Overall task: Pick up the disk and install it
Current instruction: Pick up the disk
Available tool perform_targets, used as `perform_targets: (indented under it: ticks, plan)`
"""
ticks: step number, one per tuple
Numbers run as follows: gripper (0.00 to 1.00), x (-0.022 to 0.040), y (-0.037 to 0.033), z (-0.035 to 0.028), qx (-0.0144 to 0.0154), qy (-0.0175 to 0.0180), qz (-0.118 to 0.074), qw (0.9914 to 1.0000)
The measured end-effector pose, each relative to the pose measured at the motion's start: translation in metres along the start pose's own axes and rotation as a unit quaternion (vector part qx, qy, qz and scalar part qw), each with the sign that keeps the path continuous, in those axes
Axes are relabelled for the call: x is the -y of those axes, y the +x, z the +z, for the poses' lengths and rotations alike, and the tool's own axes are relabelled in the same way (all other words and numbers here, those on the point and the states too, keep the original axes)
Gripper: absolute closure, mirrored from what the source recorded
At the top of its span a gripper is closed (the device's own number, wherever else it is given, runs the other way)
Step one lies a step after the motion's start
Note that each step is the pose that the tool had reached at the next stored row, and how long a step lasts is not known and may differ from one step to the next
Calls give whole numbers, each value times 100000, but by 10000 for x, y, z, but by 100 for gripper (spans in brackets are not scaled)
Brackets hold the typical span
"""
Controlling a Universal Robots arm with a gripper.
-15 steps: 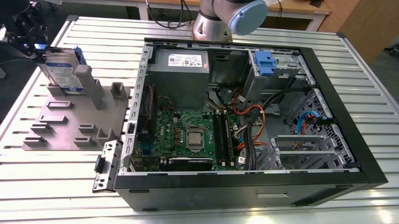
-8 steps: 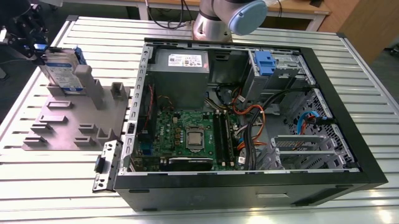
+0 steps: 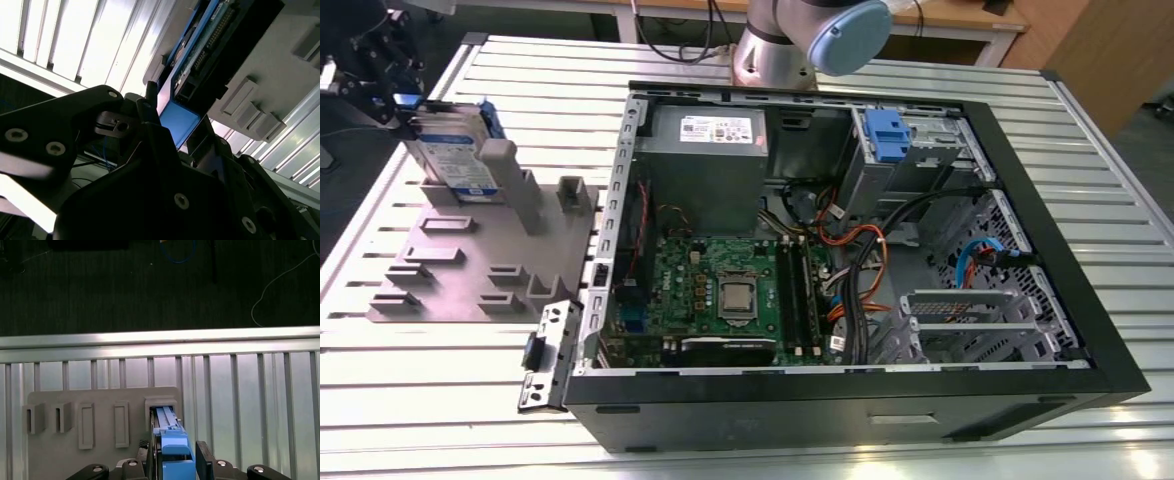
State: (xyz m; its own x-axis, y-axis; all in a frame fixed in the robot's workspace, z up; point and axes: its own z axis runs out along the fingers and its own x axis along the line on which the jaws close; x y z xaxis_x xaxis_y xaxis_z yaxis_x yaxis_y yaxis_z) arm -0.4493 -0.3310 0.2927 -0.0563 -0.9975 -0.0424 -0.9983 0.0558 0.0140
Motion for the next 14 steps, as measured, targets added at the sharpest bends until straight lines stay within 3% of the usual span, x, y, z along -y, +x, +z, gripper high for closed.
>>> perform_targets:
  ticks: [14]
  plan:
    - [51,0,1,21,-667,132,-1,99998]
